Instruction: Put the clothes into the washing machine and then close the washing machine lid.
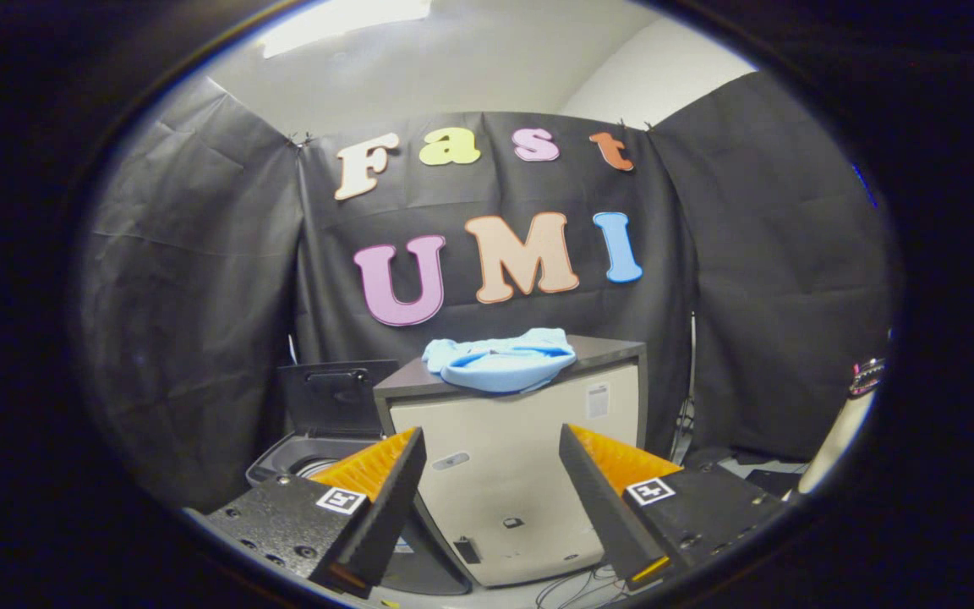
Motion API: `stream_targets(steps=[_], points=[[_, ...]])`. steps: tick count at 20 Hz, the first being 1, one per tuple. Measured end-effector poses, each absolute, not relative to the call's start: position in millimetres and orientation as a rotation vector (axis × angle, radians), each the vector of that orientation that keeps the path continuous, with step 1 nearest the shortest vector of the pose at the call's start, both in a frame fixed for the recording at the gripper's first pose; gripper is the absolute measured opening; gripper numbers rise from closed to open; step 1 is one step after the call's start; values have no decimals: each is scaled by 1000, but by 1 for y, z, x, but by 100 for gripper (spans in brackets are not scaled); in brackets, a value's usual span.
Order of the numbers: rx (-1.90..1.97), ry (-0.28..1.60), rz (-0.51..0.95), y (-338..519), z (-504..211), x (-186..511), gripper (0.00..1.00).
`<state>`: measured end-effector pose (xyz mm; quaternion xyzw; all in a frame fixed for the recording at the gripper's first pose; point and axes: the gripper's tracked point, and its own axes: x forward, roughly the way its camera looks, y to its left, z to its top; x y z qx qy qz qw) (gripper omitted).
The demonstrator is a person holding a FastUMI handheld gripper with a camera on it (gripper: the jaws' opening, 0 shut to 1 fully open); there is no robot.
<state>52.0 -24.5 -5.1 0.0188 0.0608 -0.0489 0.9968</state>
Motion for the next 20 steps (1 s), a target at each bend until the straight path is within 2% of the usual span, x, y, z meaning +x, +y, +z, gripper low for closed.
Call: stream_targets(steps=[4,9,16,20], points=[[36,150,-64,-12,18,82,96],[-18,191,-94,-13,45,125,96],[-64,219,-100,-10,80,211,97],[-103,277,-106,-11,75,273,97]])
